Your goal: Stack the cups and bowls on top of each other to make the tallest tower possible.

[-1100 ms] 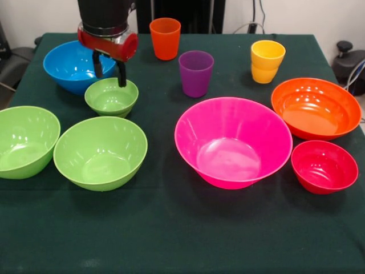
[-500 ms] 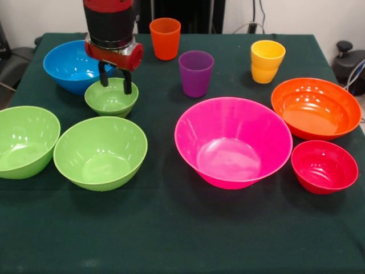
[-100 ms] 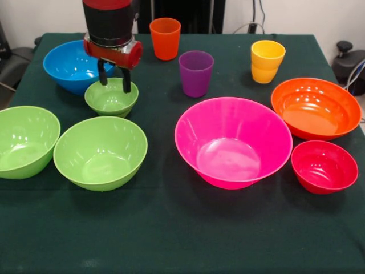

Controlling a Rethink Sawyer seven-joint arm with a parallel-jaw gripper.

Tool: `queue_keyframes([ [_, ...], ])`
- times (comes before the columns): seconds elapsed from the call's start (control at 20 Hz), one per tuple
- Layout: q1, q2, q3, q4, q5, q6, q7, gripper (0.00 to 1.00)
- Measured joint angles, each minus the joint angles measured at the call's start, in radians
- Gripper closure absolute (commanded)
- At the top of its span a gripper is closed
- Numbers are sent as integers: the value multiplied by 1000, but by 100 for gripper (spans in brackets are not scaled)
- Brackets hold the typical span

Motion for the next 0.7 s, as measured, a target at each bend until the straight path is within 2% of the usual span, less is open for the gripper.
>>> queue_keyframes([
  [0.45,-10,-52,-3,34,4,0,0,0],
  [0.7,-9,-55,-12,37,7,0,0,0],
])
